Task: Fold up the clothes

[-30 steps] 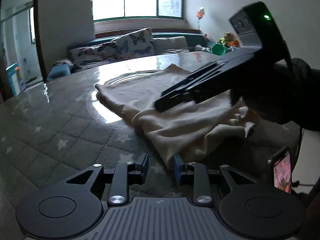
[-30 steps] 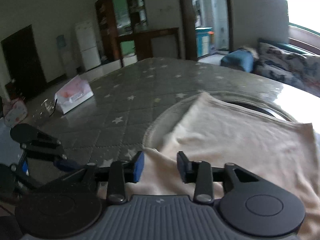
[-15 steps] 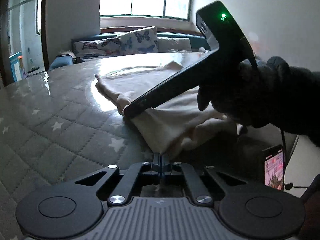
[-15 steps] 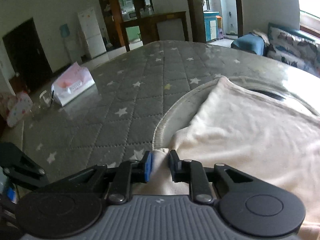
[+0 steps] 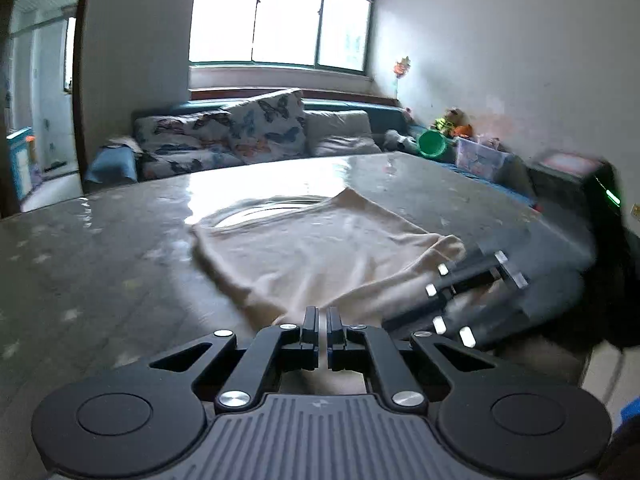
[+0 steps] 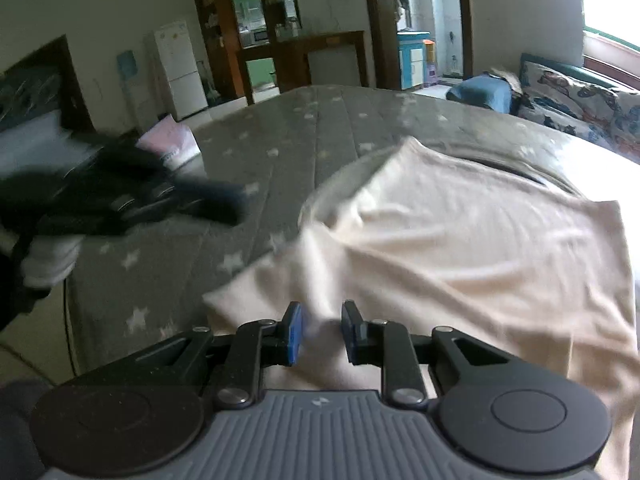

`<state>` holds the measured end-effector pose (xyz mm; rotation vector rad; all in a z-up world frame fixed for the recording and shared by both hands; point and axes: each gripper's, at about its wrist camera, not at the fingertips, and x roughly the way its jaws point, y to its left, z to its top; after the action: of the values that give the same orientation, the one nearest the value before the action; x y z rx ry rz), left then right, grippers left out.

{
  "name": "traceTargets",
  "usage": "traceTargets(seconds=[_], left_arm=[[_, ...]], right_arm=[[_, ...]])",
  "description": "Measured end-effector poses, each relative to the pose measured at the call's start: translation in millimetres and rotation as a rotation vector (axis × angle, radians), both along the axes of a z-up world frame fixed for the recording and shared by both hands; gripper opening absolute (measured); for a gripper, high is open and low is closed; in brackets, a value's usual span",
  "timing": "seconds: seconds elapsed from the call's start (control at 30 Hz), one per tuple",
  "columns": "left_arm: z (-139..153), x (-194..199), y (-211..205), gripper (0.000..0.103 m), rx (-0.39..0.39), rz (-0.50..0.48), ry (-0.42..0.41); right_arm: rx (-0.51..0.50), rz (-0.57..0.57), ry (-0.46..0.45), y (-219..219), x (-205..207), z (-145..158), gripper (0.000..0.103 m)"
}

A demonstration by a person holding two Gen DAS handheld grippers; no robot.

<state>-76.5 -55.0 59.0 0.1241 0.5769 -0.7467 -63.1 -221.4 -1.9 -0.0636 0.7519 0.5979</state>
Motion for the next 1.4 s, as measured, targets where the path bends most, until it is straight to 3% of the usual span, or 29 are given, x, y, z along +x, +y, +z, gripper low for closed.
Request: traceTargets(seconds=[0.2,0.3,0.4,0.53,0.6,0.7,0.87,1.0,1.17,1.23,1.4], left_arm=[[-31.5,21.8,-37.8,0.005,0.071,-0.054,0.063],[-40.1,19.8,-33.4,0.005,0.075,-0.052,0.067],[-37.4,16.8,-26.2,0.006,0.072,-0.044,0.063],[-25.7,17.2,-29.3,0.007,0.082,-0.04,0.008],[-25.4,26.1,-34.3,0.02,0.086,-0.024,0.006],[-34.3,33.7,-40.5,0.023,0.121,-0.016,0.017],[-31.4,17.0,-39.2,0.024,0.177,-0.073,-0.054],[-22.3,-13.4,-35.0,0.028,0.177,-0.234,-0.142],[-41.8,-46.0,-52.2,0.028,0.301,-0.403,-0.258],[-48.5,-54.2,-58.0,0.028,0.333,-0.433,-0.31],[-43.7,-55.6,-50.1,0.028,0.32,-0.437,-0.339]], right_arm=[[0.043,-0.101,-0.053,-31.4,-19.3,13.7,0.021],[0.048,-0.194,-0.024,-55.5,-19.9,6.3,0.022],[0.071,-0.23,0.013,-73.9,-24.1,-3.3,0.022],[0.094,-0.264,-0.032,-81.8,-18.0,6.3,0.022],[0.123,-0.292,-0.048,-85.6,-8.4,8.0,0.024],[0.11,-0.332,-0.037,-89.9,7.5,-3.2,0.027],[0.124,-0.324,-0.043,-98.7,-1.2,-3.9,0.029],[0.135,-0.327,-0.072,-110.4,-26.4,10.9,0.037],[0.056,-0.326,-0.057,-114.5,-54.9,15.7,0.039],[-0.004,-0.316,-0.062,-111.4,-65.6,15.5,0.05],[-0.103,-0.28,-0.069,-102.0,-87.8,12.2,0.051]])
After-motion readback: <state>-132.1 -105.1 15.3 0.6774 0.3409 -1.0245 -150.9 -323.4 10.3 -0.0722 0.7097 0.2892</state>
